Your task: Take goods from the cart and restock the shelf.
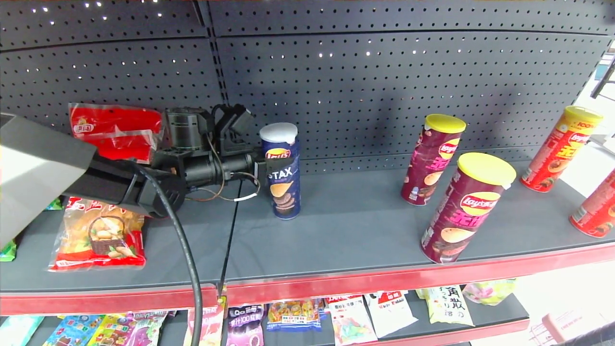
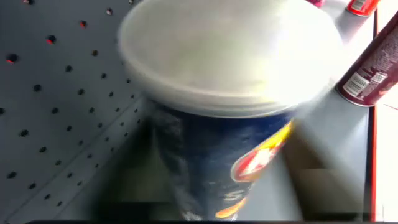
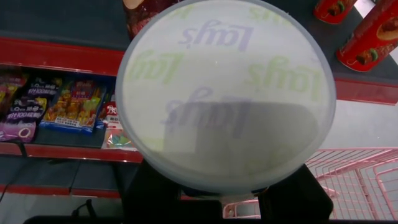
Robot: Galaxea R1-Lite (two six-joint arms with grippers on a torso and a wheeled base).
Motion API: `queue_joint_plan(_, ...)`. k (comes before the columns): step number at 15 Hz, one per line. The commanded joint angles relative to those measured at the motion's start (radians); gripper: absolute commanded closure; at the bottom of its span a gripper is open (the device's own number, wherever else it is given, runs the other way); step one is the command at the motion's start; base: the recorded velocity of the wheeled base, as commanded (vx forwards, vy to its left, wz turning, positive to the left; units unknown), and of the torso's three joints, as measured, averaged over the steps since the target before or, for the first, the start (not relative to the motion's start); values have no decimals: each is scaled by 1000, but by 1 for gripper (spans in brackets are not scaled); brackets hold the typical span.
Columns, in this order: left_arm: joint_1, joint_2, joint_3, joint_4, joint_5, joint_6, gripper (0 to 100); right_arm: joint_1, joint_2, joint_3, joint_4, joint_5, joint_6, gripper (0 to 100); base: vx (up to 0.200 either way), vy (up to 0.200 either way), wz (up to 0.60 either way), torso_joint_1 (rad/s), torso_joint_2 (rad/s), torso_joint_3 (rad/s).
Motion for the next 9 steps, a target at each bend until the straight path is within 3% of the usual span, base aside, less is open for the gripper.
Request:
queue_joint_plan(1, -7, -12, 11, 0, -1, 0, 100, 0, 6, 0, 0, 0, 0, 100, 0, 0, 0, 0, 0, 0)
queue_joint_plan(3, -7, -17, 22, -3, -3, 0, 100, 0, 6, 0, 2, 0, 0, 100, 0, 0, 0, 0, 0, 0)
queue_joint_plan(6, -7, -138, 168, -8, -7, 0, 100, 0, 6, 0, 0, 0, 1, 100, 0, 0, 0, 0, 0, 0)
queue_joint_plan(9, -5, -253, 271, -8, 3, -21, 100, 0, 6, 2, 0, 0, 7, 100, 0, 0, 0, 0, 0, 0)
